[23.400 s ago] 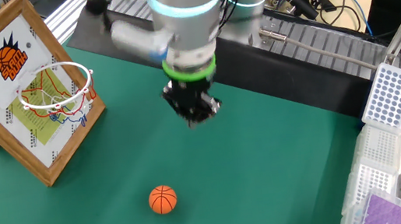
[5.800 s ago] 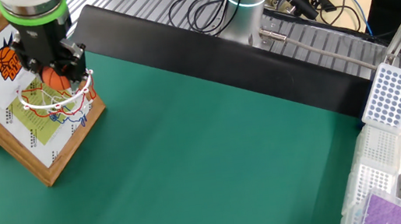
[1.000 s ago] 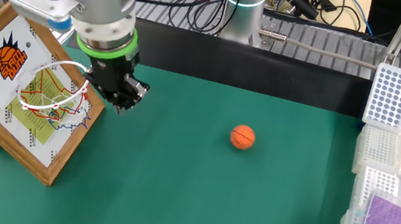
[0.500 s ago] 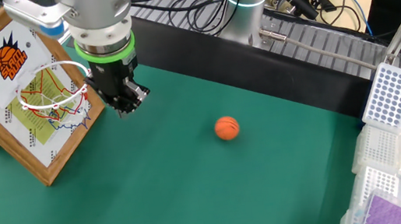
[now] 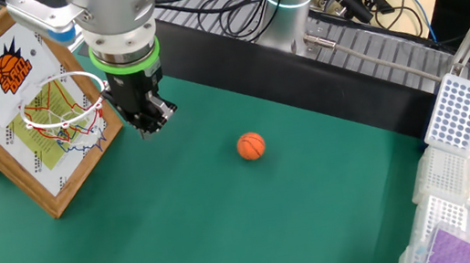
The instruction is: Grab a basketball, release it and shoot it into the basket
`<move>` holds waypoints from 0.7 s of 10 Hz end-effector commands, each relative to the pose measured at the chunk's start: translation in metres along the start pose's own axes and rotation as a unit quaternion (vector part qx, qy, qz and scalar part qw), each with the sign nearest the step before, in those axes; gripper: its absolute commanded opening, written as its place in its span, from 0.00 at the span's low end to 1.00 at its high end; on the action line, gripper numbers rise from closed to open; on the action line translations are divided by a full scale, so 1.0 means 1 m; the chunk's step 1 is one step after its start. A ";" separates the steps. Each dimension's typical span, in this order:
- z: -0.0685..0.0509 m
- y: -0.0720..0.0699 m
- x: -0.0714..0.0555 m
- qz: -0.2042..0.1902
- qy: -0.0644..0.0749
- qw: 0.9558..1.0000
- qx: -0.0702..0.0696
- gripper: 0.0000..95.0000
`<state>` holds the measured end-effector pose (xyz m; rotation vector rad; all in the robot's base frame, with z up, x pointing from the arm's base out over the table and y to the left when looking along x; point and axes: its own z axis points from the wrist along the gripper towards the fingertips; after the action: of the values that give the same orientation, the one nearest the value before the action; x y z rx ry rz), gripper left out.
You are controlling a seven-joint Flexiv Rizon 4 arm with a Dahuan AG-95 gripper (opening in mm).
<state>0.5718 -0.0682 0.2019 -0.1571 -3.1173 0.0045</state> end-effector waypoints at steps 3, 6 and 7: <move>0.000 0.000 0.001 0.003 0.004 1.000 -0.001 0.00; 0.000 0.000 0.001 0.002 0.006 1.000 -0.001 0.00; 0.000 0.000 0.000 0.002 0.006 1.000 -0.001 0.00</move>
<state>0.5715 -0.0678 0.2013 -0.1613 -3.1038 -0.0005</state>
